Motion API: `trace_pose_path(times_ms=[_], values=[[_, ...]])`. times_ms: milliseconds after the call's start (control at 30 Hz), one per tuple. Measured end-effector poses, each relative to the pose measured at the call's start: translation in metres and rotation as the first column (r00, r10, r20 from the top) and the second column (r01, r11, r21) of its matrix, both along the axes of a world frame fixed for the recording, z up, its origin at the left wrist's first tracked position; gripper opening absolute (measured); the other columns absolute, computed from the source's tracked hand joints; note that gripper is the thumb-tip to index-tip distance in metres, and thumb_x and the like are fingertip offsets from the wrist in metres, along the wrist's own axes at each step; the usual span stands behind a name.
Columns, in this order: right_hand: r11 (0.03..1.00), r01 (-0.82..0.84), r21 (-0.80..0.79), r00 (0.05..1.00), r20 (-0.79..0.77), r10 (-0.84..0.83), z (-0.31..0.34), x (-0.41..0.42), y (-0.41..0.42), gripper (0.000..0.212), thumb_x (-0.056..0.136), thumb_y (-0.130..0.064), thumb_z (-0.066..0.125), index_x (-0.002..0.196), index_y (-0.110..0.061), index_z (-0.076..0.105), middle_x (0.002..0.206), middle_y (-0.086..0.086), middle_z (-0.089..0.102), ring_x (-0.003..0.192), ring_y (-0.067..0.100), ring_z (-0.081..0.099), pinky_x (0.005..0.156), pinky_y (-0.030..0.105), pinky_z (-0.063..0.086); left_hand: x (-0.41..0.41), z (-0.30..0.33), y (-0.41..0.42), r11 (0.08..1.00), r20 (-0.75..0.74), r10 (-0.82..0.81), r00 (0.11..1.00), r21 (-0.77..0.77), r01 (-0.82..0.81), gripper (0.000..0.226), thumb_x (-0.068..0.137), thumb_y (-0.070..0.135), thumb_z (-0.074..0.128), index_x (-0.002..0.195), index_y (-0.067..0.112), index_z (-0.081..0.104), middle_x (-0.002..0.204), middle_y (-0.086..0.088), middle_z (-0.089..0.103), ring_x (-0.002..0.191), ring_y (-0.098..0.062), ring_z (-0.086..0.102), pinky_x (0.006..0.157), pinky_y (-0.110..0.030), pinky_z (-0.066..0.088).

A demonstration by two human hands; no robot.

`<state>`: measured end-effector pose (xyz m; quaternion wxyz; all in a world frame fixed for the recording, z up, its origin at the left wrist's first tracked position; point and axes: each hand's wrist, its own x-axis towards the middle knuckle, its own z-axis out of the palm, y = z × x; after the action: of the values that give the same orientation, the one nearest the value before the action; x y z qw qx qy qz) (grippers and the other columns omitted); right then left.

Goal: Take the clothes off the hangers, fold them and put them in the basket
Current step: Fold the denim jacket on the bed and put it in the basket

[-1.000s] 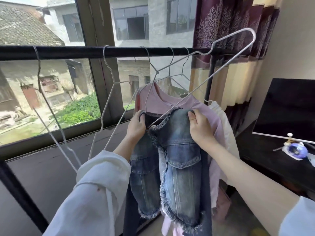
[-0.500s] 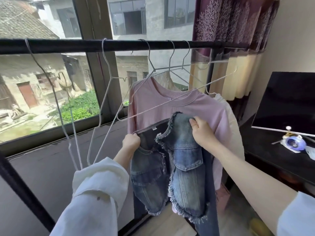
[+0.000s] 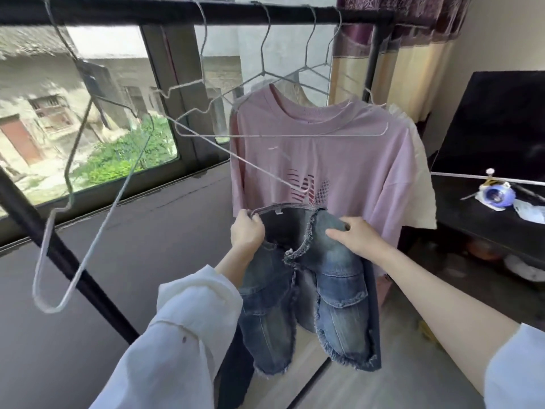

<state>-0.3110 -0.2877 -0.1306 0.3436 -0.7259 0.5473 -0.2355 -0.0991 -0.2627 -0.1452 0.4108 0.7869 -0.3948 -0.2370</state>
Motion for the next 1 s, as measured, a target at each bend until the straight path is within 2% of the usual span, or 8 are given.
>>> trace_pose_path(times_ms=[133, 200, 300, 433, 500, 567, 700, 1000], values=[[1.000, 0.021, -0.019, 1.000, -0.005, -0.021, -0.014, 0.004, 0.031, 0.014, 0.092, -0.018, 0.054, 0.078, -0.016, 0.058, 0.072, -0.001, 0.056, 0.069, 0.017, 0.050, 0.057, 0.023, 0.032, 0.003, -0.001, 0.027, 0.999, 0.001, -0.035, 0.999, -0.025, 0.035, 0.032, 0.098, 0.021, 0.035, 0.120, 0.002, 0.049, 0.121, -0.019, 0.056, 0.111, -0.034, 0.051, 0.087, -0.033, 0.039], [0.999, -0.011, -0.046, 1.000, -0.019, 0.010, -0.020, 0.009, 0.048, 0.024, 0.093, -0.019, 0.054, 0.112, -0.008, 0.062, 0.109, 0.008, 0.065, 0.104, 0.025, 0.057, 0.082, 0.025, 0.041, 0.007, 0.001, 0.052, 0.999, 0.003, -0.031, 1.000, -0.042, 0.032, 0.029, 0.097, 0.021, 0.035, 0.115, 0.002, 0.049, 0.116, -0.017, 0.057, 0.106, -0.033, 0.051, 0.081, -0.031, 0.037], [0.995, -0.064, -0.080, 0.997, -0.054, 0.060, -0.018, 0.019, 0.070, 0.047, 0.095, -0.021, 0.052, 0.139, -0.007, 0.042, 0.144, 0.008, 0.043, 0.135, 0.025, 0.037, 0.108, 0.029, 0.027, 0.011, 0.004, 0.084, 0.998, 0.014, -0.024, 1.000, -0.062, 0.025, 0.024, 0.098, 0.021, 0.035, 0.108, 0.004, 0.049, 0.104, -0.010, 0.055, 0.094, -0.028, 0.048, 0.075, -0.028, 0.032], [0.979, -0.148, -0.142, 0.989, -0.025, 0.146, -0.017, 0.034, 0.104, 0.034, 0.096, -0.024, 0.050, 0.122, -0.003, 0.055, 0.113, 0.002, 0.056, 0.115, 0.023, 0.051, 0.088, 0.029, 0.036, 0.022, 0.005, 0.139, 0.994, 0.027, 0.011, 1.000, -0.110, -0.008, 0.017, 0.098, 0.022, 0.036, 0.092, 0.008, 0.043, 0.080, 0.001, 0.049, 0.083, -0.024, 0.045, 0.068, -0.030, 0.031], [0.971, -0.185, -0.152, 0.983, -0.009, 0.186, -0.021, 0.039, 0.122, 0.014, 0.096, -0.023, 0.049, 0.099, -0.015, 0.061, 0.091, 0.001, 0.058, 0.094, 0.023, 0.054, 0.071, 0.028, 0.036, 0.024, 0.004, 0.171, 0.991, 0.043, 0.046, 0.998, -0.131, -0.040, 0.018, 0.098, 0.023, 0.036, 0.090, 0.008, 0.043, 0.074, 0.004, 0.046, 0.078, -0.022, 0.044, 0.066, -0.031, 0.031], [0.955, -0.229, -0.191, 0.973, -0.003, 0.233, -0.025, 0.043, 0.143, 0.021, 0.096, -0.023, 0.048, 0.076, -0.024, 0.050, 0.068, -0.003, 0.050, 0.075, 0.023, 0.050, 0.058, 0.028, 0.032, 0.023, 0.002, 0.208, 0.983, 0.057, 0.105, 0.993, -0.155, -0.095, 0.019, 0.098, 0.024, 0.037, 0.087, 0.009, 0.041, 0.072, 0.004, 0.046, 0.071, -0.020, 0.044, 0.061, -0.030, 0.034], [0.920, -0.317, -0.230, 0.940, 0.053, 0.337, -0.037, 0.054, 0.197, 0.007, 0.096, -0.021, 0.049, 0.092, -0.020, 0.055, 0.067, -0.013, 0.046, 0.073, 0.018, 0.048, 0.061, 0.030, 0.034, 0.026, -0.008, 0.296, 0.944, 0.062, 0.289, 0.955, -0.185, -0.273, 0.019, 0.098, 0.024, 0.040, 0.087, 0.009, 0.043, 0.072, 0.002, 0.048, 0.073, -0.022, 0.046, 0.066, -0.030, 0.035], [0.772, -0.589, -0.238, 0.776, 0.101, 0.623, -0.038, 0.134, 0.341, 0.009, 0.093, -0.022, 0.053, 0.086, -0.019, 0.057, 0.066, -0.009, 0.052, 0.073, 0.020, 0.050, 0.069, 0.036, 0.041, 0.060, -0.001, 0.516, 0.730, 0.075, 0.673, 0.736, -0.224, -0.645, 0.017, 0.096, 0.024, 0.041, 0.088, 0.010, 0.045, 0.072, 0.006, 0.050, 0.079, -0.024, 0.049, 0.069, -0.030, 0.034]])
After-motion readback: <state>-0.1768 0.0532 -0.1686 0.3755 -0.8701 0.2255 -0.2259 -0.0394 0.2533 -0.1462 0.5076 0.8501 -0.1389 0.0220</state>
